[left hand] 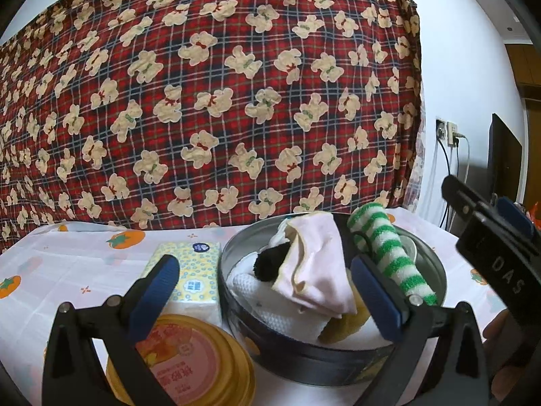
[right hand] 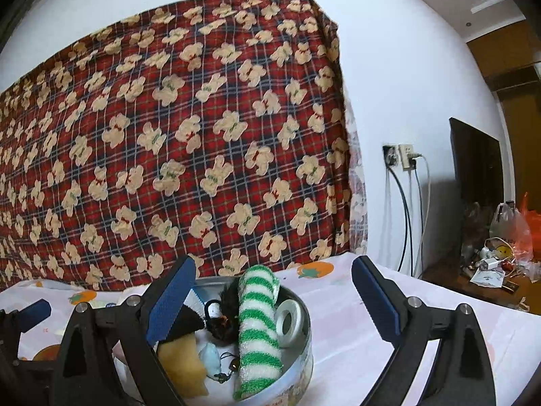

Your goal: Organize soft objects

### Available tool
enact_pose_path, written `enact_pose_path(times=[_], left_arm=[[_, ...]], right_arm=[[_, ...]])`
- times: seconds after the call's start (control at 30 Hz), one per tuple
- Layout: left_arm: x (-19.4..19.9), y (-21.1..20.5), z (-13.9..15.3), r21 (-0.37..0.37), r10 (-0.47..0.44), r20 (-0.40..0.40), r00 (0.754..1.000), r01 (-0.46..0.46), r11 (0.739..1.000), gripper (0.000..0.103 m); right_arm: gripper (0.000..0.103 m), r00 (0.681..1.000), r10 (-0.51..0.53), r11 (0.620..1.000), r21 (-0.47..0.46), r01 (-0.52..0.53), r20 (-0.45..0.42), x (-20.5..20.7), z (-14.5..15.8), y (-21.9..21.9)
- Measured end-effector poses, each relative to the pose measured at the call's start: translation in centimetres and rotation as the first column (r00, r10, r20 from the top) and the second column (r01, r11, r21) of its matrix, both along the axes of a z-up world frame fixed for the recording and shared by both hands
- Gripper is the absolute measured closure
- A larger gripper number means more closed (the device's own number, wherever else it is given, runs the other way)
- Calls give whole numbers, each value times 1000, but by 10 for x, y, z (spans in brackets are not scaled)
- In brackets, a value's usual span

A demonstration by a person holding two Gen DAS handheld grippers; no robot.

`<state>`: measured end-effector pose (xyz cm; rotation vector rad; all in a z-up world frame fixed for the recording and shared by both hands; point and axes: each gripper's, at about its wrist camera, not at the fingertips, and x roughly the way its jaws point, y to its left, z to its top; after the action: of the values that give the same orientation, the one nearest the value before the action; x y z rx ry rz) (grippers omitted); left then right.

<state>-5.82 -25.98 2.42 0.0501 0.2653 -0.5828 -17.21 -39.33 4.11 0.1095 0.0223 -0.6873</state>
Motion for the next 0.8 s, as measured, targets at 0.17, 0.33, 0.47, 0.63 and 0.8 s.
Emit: enact_pose_path(times=[0.17, 0.33, 0.47, 0.63, 0.8], left_arm=[[-1, 1, 0, -3, 1, 1, 1000, -1, 1000, 0], [-3, 2, 1, -2, 1, 3, 1000, -1, 1000, 0], [-3, 3, 1, -3, 1, 2, 1000, -1, 1000, 0], [-4, 3, 1, -2, 1, 2, 1000, -1, 1000, 0], [-4, 3, 1, -2, 1, 2, 1000, -1, 1000, 0]], right_arm=[[5, 1000, -6, 1000, -8, 6, 16, -4, 1, 3], [5, 1000, -7, 1000, -9, 7, 17, -4, 1, 4], [5, 1000, -5, 1000, -9, 5, 16, -4, 1, 4], [5, 1000, -7, 1000, -11, 7, 17, -4, 2, 5], [5, 1000, -6, 1000, -11, 6, 17, -4, 2, 5]])
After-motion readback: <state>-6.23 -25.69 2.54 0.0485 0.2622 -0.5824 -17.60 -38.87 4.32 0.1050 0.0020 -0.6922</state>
